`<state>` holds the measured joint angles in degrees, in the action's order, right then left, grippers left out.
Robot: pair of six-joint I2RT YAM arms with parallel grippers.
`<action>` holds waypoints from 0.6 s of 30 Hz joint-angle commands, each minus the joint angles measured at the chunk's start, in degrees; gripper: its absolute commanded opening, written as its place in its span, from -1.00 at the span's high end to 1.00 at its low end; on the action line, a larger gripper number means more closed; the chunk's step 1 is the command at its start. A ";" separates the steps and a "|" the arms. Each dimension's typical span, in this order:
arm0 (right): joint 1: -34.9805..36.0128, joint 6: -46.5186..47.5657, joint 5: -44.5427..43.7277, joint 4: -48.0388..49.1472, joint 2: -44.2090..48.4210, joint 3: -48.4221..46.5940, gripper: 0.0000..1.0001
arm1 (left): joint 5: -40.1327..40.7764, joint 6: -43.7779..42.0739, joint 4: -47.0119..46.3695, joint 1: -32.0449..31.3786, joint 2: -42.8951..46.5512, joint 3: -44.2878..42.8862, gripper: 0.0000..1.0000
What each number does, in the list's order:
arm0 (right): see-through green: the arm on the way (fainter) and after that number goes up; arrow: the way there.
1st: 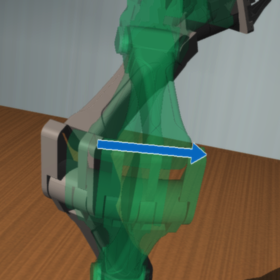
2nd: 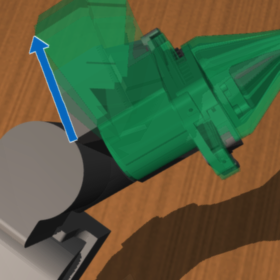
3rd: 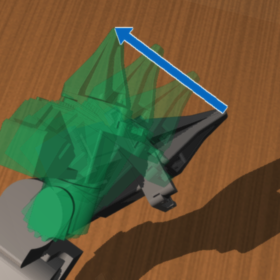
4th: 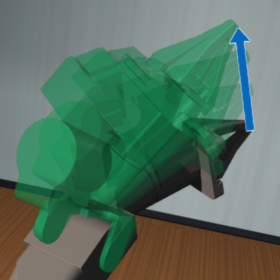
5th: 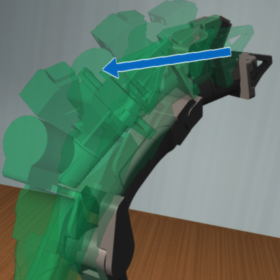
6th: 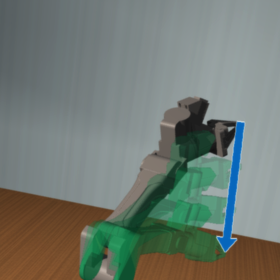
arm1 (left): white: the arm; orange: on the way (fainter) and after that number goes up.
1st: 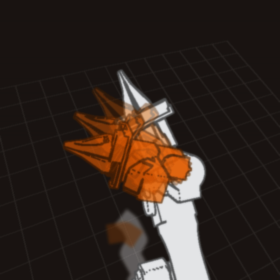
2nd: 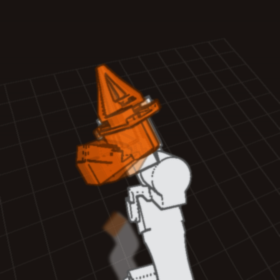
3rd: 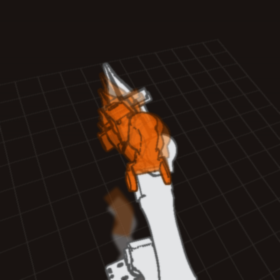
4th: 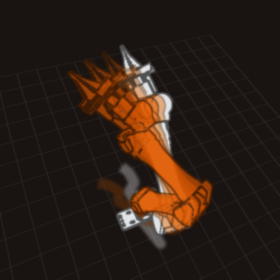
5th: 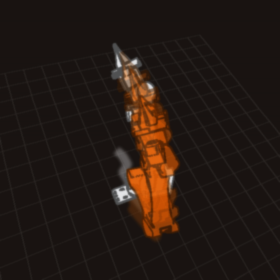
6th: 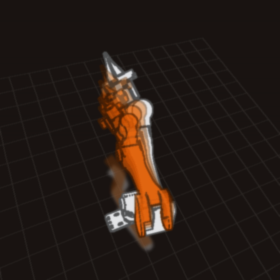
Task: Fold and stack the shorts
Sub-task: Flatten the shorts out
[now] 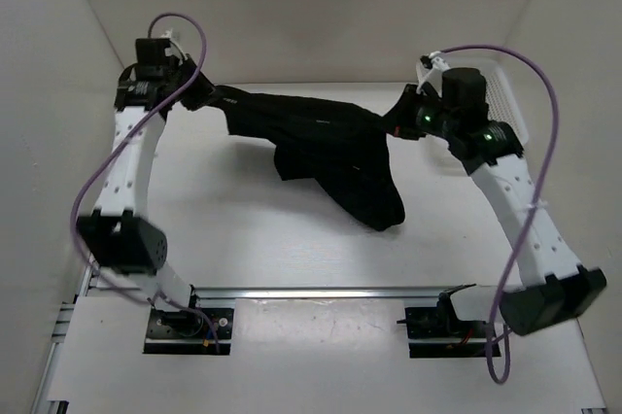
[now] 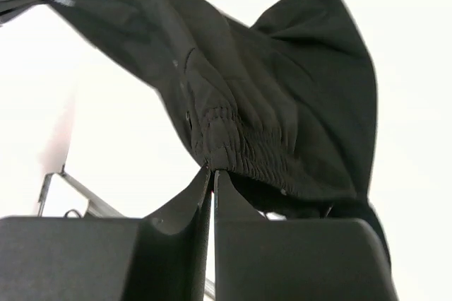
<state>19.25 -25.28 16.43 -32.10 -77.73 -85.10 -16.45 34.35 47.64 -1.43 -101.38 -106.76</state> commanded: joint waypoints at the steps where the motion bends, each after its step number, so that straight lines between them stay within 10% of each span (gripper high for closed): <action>1: -0.17 2.43 0.10 -6.64 8.62 -2.44 1.00 | 1.59 -1.74 1.40 -0.06 16.60 5.92 0.80; 8: -0.17 3.57 -0.43 -15.88 21.74 -6.21 1.00 | 11.24 -2.36 11.68 0.55 35.45 1.22 0.80; 18: -0.17 5.32 -15.62 -18.98 18.24 -10.36 1.00 | 11.17 -6.22 14.07 0.55 23.20 -10.75 0.80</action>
<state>19.79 -23.18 13.10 -48.53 -55.35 -96.27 -11.46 31.68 61.54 -1.91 -67.85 -118.54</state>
